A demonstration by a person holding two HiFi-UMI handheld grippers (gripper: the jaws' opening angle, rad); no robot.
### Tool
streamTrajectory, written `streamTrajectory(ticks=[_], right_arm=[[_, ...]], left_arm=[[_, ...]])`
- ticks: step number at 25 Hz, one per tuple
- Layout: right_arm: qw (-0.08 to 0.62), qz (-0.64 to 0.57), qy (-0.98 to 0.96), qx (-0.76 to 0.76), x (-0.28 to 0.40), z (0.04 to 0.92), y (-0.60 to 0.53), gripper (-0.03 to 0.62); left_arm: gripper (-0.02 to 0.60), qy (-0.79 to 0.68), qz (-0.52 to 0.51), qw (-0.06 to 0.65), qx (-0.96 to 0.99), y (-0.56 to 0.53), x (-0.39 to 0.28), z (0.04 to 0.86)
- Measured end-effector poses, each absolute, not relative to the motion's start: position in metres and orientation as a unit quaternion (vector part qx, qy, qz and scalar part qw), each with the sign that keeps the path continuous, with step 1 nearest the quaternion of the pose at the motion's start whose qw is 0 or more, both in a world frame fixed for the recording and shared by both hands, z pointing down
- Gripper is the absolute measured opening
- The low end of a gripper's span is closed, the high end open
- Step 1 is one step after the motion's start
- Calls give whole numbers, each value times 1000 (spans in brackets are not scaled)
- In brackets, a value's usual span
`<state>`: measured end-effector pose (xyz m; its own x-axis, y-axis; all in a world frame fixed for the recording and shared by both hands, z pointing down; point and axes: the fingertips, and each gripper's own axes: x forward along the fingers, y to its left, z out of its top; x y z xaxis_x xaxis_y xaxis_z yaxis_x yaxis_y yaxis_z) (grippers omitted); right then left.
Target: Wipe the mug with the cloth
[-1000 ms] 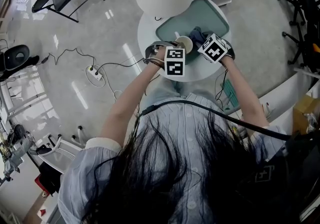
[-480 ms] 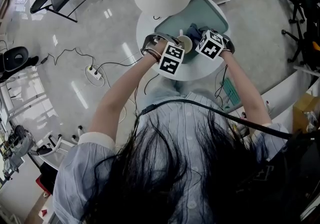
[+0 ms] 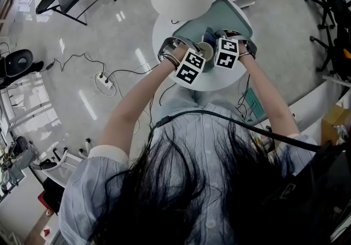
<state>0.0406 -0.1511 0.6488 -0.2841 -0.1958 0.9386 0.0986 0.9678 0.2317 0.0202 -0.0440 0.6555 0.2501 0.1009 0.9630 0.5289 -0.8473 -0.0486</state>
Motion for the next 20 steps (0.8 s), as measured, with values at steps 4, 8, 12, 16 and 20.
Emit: streamTrajectory(ticks=[4,8,12,16,20], right_arm=[[595,-108,-796,31,40,652,-153,94],[598,-73,-797,32,46,664,-149,94],[594,-52,-802,34,47,671,-149,94],[589,-34,-806,47,47,676,-152,94],[584,-16,-809,64,47,678,-151,94]], left_arm=[[41,-202,-575,187,-770,-45,21,656],[40,-197,-571,183,-776,-45,23,656],[41,-180,-570,181,-781,-45,24,659],[41,-158,-574,193,-780,-48,25,665],[43,-120,-565,166,-799,-48,28,657]])
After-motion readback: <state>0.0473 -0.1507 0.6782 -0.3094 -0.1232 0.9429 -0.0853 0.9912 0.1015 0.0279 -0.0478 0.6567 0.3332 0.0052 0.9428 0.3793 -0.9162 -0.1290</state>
